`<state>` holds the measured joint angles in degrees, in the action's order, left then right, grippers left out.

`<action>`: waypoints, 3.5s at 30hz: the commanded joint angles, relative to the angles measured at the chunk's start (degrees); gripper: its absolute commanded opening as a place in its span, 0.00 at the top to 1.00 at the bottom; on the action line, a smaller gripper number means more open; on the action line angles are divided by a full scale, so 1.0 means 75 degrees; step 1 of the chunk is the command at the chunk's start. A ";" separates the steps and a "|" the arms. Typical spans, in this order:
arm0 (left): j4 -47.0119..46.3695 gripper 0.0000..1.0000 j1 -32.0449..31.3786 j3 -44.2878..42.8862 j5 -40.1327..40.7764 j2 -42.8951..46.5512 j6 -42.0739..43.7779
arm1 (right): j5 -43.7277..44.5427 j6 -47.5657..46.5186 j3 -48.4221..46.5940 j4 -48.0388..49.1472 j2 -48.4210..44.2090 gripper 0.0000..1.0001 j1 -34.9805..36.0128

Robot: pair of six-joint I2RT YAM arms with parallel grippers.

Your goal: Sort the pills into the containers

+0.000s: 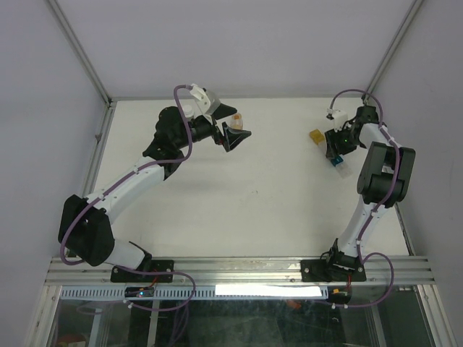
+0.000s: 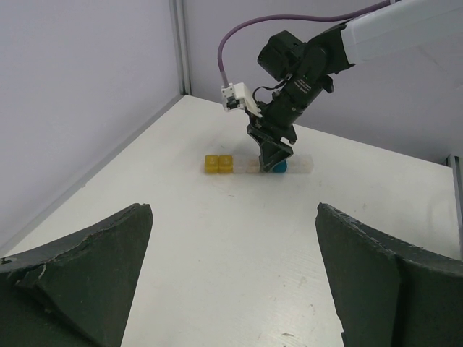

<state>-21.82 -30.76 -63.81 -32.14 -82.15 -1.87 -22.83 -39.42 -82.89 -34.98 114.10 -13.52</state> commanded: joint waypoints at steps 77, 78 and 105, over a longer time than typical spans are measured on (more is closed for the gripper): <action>-0.7033 0.18 -0.3340 0.4785 0.0793 -0.3518 0.2944 | -0.2968 -0.5388 0.6813 -0.0400 -0.6576 0.11 0.3795; -0.6872 0.19 -0.3340 0.4687 0.0776 -0.3579 0.2955 | -0.2918 -0.5376 0.6830 -0.0343 -0.6562 0.11 0.3862; -0.5196 0.40 -0.3457 0.3589 0.0526 -0.4303 0.3251 | -0.2197 -0.4368 0.7053 0.0773 -0.6191 0.44 0.4421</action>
<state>-61.19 -56.27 -35.48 -27.07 -114.13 21.06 -39.18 -73.19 -29.54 -31.09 67.61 19.09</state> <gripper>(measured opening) 0.629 0.576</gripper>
